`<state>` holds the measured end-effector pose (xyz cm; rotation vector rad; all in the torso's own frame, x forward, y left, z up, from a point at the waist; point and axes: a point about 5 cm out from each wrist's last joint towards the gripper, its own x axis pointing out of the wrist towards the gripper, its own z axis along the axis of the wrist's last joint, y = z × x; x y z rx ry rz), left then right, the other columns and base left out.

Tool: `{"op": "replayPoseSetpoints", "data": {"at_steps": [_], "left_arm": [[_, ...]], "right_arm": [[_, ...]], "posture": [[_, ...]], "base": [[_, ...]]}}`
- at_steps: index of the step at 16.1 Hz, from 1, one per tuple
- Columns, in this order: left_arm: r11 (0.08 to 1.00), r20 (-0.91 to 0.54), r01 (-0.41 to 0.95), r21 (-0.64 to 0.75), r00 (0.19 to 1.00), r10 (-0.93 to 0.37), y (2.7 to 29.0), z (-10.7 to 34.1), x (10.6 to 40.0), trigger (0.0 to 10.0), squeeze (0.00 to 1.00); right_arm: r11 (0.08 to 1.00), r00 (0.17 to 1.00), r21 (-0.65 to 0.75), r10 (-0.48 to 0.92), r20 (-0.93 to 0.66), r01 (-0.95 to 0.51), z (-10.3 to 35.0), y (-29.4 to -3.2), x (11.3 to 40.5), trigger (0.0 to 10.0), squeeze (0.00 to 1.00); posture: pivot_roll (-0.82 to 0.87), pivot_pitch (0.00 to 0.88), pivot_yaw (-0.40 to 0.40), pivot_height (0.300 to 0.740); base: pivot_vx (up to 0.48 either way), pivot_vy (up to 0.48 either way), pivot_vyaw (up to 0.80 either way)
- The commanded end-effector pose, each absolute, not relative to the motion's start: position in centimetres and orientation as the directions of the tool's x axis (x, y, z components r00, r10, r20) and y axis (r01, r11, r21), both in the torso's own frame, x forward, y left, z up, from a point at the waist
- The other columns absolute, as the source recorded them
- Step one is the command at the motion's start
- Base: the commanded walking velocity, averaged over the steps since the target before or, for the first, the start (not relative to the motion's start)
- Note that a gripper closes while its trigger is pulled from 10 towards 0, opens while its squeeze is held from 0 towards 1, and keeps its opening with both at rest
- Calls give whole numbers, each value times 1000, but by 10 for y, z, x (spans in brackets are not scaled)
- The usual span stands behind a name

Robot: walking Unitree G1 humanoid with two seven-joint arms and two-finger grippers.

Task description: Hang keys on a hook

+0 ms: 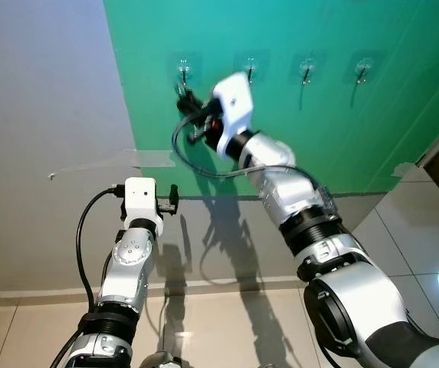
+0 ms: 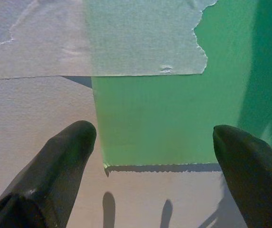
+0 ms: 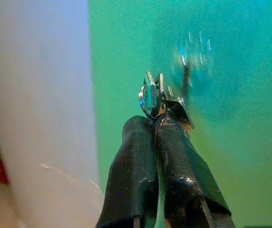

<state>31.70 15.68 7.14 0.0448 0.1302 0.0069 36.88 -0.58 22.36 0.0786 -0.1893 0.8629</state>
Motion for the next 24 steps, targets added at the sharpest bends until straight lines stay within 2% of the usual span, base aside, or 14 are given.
{"op": "replayPoseSetpoints", "data": {"at_steps": [1, 2, 3, 4, 6, 11, 16, 24], "left_arm": [[999, -126, 6, 49, 992, 0, 155, 74, 319, 10000, 0], [999, -127, 6, 49, 992, 0, 155, 74, 319, 10000, 0], [999, -127, 6, 49, 992, 0, 155, 74, 320, 10000, 0], [999, -126, 5, 50, 992, 1, 155, 74, 320, 10000, 0], [999, -125, 4, 51, 992, 2, 155, 75, 320, 10000, 0], [998, -128, 6, 57, 992, 2, 158, 75, 319, 10000, 0], [998, -134, 1, 64, 991, 8, 162, 74, 314, 10000, 0], [998, -140, 0, 60, 990, 9, 160, 74, 315, 10000, 0]], "right_arm": [[592, 584, 39, 779, 228, -805, 239, -5, 367, 10000, 0], [551, 554, 82, 799, 236, -830, 244, -4, 366, 10000, 0], [536, 559, 160, 788, 259, -829, 250, -6, 368, 10000, 0], [544, 602, 265, 754, 263, -796, 252, -11, 374, 10000, 0], [551, 656, 383, 716, 238, -741, 244, -15, 379, 10000, 0], [548, 751, 625, 654, 94, -556, 205, -22, 385, 10000, 0], [559, 771, 717, 635, -46, -417, 159, -19, 376, 10000, 0], [587, 761, 698, 642, -93, -409, 145, -20, 372, 10000, 0]], "posture": [[10, 0, -20, 740], [11, 0, -21, 740], [13, 0, -21, 740], [15, 0, -21, 740], [17, 0, -20, 740], [33, 0, -9, 740], [46, 0, -10, 740], [38, 0, -15, 740]], "base": [[0, 0, 0], [0, 0, 0], [0, 0, 0], [0, 0, 0], [0, 0, 0], [0, 0, 0], [0, 0, 0], [0, 0, 0]]}}
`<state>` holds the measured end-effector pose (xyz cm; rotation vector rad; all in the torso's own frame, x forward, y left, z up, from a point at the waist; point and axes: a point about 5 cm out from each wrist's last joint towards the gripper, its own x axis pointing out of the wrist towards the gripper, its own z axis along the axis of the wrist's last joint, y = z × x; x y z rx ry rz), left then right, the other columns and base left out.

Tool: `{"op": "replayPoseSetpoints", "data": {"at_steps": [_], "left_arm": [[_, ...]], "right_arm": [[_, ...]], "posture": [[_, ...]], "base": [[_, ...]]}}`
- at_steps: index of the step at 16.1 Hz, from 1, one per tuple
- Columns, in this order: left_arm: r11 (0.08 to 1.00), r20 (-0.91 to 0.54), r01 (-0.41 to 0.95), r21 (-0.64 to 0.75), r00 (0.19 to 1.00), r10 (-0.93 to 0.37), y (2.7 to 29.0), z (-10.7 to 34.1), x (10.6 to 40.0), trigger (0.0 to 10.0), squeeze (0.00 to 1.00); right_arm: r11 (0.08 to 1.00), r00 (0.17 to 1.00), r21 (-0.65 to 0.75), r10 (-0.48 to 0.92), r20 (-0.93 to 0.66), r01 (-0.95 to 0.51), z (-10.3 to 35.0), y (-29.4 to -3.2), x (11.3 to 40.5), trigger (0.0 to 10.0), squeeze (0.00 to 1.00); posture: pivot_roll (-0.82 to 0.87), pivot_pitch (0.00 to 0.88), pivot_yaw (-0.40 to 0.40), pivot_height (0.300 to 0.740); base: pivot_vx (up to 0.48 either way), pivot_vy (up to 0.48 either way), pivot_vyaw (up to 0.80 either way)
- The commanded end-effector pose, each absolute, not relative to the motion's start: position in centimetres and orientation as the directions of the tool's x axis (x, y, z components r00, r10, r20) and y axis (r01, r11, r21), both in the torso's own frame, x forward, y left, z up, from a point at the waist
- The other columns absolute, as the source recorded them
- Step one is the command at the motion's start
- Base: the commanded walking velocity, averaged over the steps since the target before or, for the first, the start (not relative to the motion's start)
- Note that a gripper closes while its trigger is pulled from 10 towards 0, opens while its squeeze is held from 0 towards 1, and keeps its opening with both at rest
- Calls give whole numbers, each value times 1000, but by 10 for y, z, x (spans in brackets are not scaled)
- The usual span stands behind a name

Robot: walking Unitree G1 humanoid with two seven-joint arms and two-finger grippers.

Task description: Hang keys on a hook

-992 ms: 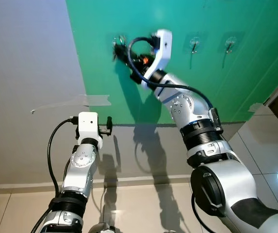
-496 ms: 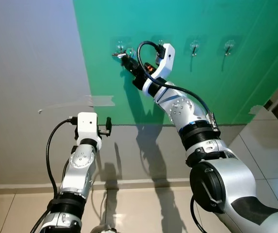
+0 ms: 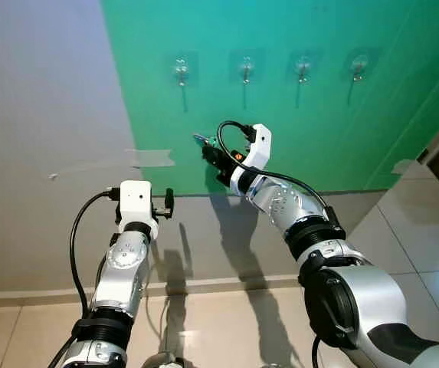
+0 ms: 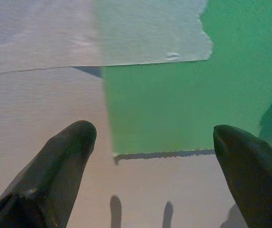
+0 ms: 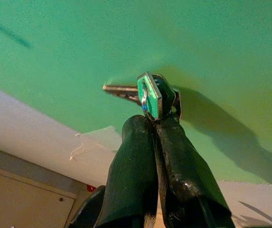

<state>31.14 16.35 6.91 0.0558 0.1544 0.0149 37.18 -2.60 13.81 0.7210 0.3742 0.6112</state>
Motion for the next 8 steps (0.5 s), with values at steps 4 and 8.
{"op": "replayPoseSetpoints", "data": {"at_steps": [4, 8], "left_arm": [[998, -140, 4, 59, 990, 4, 158, 75, 316, 10000, 0], [998, -138, 3, 57, 990, 5, 157, 74, 315, 10000, 0]], "right_arm": [[581, 709, 638, 701, -77, -505, 151, -11, 369, 10000, 0], [603, 610, 286, 789, -75, -745, 164, 3, 360, 10000, 0]], "posture": [[36, 0, -17, 740], [36, 0, -25, 740]], "base": [[0, 0, 0], [0, 0, 0]]}}
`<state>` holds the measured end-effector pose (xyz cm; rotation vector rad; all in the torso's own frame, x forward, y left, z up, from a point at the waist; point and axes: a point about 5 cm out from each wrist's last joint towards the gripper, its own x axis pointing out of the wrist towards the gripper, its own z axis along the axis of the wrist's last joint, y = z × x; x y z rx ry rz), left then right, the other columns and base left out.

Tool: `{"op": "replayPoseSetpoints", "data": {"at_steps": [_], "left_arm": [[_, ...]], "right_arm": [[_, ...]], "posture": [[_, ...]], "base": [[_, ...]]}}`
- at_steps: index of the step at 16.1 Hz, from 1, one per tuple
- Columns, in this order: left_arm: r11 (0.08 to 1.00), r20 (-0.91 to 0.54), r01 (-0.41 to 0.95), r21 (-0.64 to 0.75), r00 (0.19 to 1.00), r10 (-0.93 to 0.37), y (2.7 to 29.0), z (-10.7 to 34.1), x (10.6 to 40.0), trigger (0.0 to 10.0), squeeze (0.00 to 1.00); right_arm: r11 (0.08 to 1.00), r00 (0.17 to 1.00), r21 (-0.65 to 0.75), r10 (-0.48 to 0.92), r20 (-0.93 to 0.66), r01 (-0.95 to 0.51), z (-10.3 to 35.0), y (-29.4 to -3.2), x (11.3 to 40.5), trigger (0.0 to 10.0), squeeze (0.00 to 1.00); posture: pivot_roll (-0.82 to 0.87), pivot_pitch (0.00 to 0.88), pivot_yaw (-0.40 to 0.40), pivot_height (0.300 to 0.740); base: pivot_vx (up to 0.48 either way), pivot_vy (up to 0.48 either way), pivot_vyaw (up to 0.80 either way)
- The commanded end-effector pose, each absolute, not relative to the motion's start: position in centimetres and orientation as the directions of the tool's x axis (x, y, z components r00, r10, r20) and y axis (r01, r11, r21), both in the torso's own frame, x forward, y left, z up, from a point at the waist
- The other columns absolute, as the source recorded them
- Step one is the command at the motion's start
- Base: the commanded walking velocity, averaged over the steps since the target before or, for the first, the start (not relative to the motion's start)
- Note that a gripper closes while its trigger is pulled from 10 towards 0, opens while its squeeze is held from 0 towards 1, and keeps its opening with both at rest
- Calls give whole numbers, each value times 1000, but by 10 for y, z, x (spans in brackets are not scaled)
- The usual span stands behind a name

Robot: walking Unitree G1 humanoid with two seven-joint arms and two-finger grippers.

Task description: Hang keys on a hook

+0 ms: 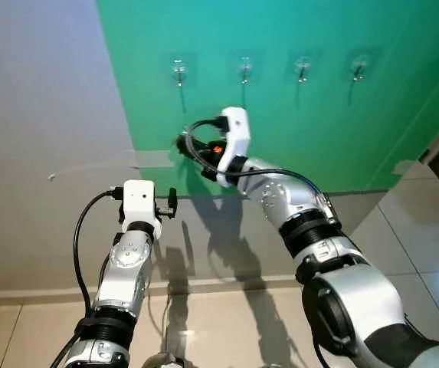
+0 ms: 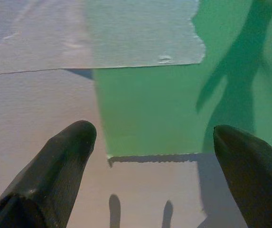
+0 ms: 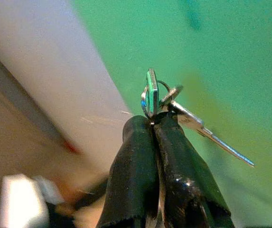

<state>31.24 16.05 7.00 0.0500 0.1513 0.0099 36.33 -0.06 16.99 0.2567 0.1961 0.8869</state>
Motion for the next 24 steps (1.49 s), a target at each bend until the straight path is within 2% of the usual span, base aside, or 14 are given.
{"op": "replayPoseSetpoints", "data": {"at_steps": [1, 4, 7, 12, 15, 18, 22, 23, 24], "left_arm": [[998, -137, 1, 57, 991, 7, 157, 74, 315, 10000, 0], [998, -136, -4, 57, 991, 12, 158, 73, 313, 10000, 0], [998, -136, -5, 59, 991, 13, 159, 74, 313, 10000, 0], [998, -138, 19, 52, 990, -12, 152, 74, 309, 10000, 0], [999, -146, 20, 47, 989, -13, 152, 73, 308, 10000, 0], [998, -144, 22, 51, 989, -14, 154, 76, 313, 10000, 0], [998, -140, 27, 57, 990, -19, 155, 77, 314, 10000, 0], [998, -138, 30, 56, 990, -22, 153, 77, 315, 10000, 0], [998, -137, 32, 54, 990, -24, 151, 77, 315, 10000, 0]], "right_arm": [[658, 655, 86, 753, -61, -748, 167, -3, 362, 10000, 0], [692, 698, -115, 716, -21, -713, 170, -19, 358, 10000, 0], [713, 722, -190, 691, 27, -675, 178, -39, 347, 10000, 0], [758, 752, -301, 639, 165, -578, 217, -56, 331, 10000, 0], [795, 781, -317, 590, 206, -517, 221, -66, 320, 10000, 0], [820, 811, -306, 552, 193, -484, 218, -69, 321, 10000, 0], [801, 799, -395, 559, 223, -450, 221, -69, 317, 10000, 0], [753, 763, -535, 585, 276, -383, 229, -68, 315, 10000, 0], [719, 741, -602, 603, 294, -347, 231, -66, 314, 10000, 0]], "posture": [[36, 0, -27, 740], [32, 0, -27, 740], [10, 0, -17, 740], [-47, 0, -1, 740], [-55, 0, 4, 740], [-54, 0, 9, 740], [-59, 0, 12, 740], [-64, 0, 11, 740], [-64, 0, 10, 740]], "base": [[0, 0, 0], [0, 0, 0], [0, 0, 0], [0, 0, 0], [0, 0, 0], [0, 0, 0], [0, 0, 0], [0, 0, 0], [0, 0, 0]]}}
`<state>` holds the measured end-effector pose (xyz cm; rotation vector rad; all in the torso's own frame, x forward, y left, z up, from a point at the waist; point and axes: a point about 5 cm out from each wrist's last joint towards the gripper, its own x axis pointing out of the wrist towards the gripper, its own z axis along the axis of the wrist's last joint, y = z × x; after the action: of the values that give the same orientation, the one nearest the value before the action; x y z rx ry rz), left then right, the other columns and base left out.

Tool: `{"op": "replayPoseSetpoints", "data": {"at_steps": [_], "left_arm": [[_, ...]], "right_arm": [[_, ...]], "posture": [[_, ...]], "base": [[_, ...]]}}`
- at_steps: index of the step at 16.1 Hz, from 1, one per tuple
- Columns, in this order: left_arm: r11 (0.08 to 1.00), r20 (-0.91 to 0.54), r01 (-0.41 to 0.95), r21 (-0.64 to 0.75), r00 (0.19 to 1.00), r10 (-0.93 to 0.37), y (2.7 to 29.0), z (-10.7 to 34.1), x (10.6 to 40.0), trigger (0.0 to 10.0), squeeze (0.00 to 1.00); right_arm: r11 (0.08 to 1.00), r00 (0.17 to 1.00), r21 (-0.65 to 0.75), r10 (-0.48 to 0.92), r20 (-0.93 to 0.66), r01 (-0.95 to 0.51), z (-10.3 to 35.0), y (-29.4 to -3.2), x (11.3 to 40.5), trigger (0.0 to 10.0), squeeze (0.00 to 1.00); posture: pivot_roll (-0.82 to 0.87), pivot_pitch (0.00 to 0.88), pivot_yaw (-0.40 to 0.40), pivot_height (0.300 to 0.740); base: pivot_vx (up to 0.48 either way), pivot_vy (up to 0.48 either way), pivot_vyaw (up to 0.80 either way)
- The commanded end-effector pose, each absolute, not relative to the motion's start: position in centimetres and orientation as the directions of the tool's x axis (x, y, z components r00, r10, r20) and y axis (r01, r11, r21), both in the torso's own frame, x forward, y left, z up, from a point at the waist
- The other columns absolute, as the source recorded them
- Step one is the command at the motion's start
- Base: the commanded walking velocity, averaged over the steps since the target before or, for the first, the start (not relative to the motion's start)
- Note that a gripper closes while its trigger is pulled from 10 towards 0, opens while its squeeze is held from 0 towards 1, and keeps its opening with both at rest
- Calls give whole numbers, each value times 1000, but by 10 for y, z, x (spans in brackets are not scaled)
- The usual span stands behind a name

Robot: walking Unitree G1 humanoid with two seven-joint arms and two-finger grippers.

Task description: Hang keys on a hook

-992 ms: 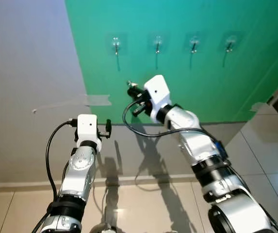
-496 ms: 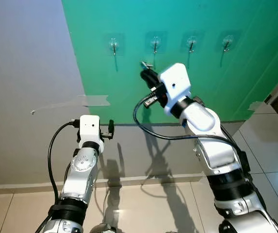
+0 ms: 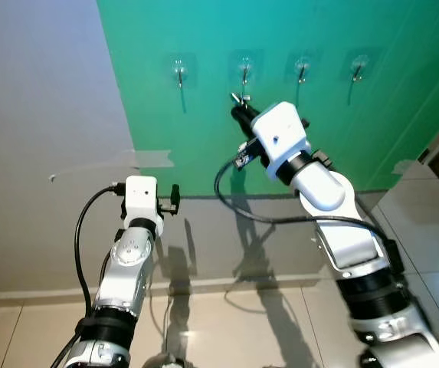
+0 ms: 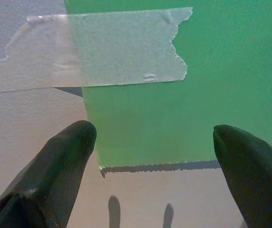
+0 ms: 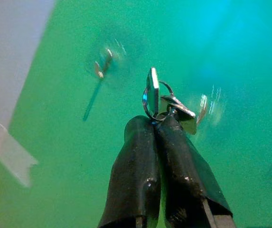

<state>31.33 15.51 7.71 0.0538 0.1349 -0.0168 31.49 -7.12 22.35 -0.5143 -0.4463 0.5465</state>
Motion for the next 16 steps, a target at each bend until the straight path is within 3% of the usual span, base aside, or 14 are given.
{"op": "replayPoseSetpoints", "data": {"at_steps": [1, 7, 13, 16], "left_arm": [[998, -137, 33, 52, 990, -26, 151, 78, 316, 10000, 0], [999, -138, 33, 42, 990, -27, 148, 79, 319, 10000, 0], [999, -136, 34, 41, 990, -28, 147, 80, 322, 10000, 0], [998, -135, 39, 40, 990, -34, 145, 80, 323, 10000, 0]], "right_arm": [[682, 721, -661, 623, 302, -313, 232, -65, 313, 10000, 0], [500, 651, -843, 711, 267, -201, 226, -62, 313, 10000, 0], [435, 621, -891, 736, 271, -127, 224, -63, 314, 10000, 0], [325, 581, -946, 773, 257, -14, 221, -63, 314, 10000, 0]], "posture": [[-66, 0, 10, 740], [-70, 0, 8, 740], [-76, 0, 13, 740], [-81, 0, 15, 740]], "base": [[0, 0, 0], [0, 0, 0], [0, 0, 0], [0, 0, 0]]}}
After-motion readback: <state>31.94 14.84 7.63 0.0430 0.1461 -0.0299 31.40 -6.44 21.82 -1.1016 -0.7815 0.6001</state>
